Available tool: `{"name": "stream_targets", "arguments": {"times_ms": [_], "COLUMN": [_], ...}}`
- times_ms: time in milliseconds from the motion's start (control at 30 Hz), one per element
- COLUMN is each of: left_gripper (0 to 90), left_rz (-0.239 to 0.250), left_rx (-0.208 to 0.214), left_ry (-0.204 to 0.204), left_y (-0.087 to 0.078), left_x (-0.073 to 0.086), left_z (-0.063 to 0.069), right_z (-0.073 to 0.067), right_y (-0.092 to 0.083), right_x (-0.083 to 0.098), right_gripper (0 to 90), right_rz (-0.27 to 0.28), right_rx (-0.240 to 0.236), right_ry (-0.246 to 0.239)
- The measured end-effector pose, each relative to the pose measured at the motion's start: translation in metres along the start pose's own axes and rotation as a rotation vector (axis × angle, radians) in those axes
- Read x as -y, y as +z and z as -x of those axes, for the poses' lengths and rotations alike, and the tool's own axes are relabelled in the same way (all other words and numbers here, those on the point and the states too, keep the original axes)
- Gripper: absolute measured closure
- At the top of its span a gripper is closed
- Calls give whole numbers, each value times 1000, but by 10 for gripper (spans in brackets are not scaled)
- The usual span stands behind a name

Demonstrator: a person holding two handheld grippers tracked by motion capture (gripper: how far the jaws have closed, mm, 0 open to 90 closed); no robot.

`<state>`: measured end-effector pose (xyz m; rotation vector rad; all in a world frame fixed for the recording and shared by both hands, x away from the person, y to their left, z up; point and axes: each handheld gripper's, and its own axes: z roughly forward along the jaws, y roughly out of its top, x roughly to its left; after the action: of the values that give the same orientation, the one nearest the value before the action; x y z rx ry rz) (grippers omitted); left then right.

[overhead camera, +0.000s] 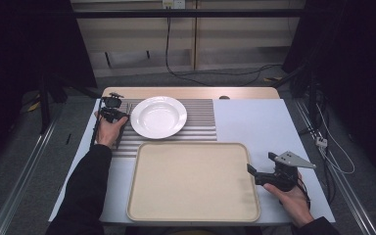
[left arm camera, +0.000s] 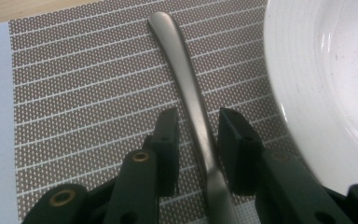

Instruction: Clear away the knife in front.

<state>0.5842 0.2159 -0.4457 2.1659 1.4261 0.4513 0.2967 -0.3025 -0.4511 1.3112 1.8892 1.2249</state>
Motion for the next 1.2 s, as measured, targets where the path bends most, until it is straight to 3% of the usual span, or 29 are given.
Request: {"name": "stream_targets", "arguments": {"times_ms": [167, 233, 500, 567, 733, 800, 1000, 1200], "left_gripper": [712, 718, 762, 769, 778, 787, 796, 797], "left_rz": [-23, -3, -39, -61, -99, -115, -116, -113], "left_rx": [-9, -9, 6, 31, 8, 19, 10, 12], "left_ry": [5, -26, -44, -96, -73, -63, -32, -50], "left_y": [1, 4, 4, 5, 4, 4, 4, 3], "left_x": [-5, -5, -9, -12, -16, -17, -17, -16], "left_z": [2, 1, 0, -4, -1, -2, 0, -1], "right_z": [0, 0, 0, 0, 0, 0, 0, 0], "right_y": [0, -1, 0, 0, -1, -1, 0, 0], "right_x": [0, 0, 0, 0, 0, 0, 0, 0], "right_gripper": [61, 60, 61, 60, 61, 61, 62, 63], "right_rz": [0, 1, -5, -2, -1, -1, -4, -6], "right_rx": [10, 9, 5, 7, 5, 6, 3, 4], "right_ry": [-1, -2, 0, 3, -1, -1, -1, -2]}}
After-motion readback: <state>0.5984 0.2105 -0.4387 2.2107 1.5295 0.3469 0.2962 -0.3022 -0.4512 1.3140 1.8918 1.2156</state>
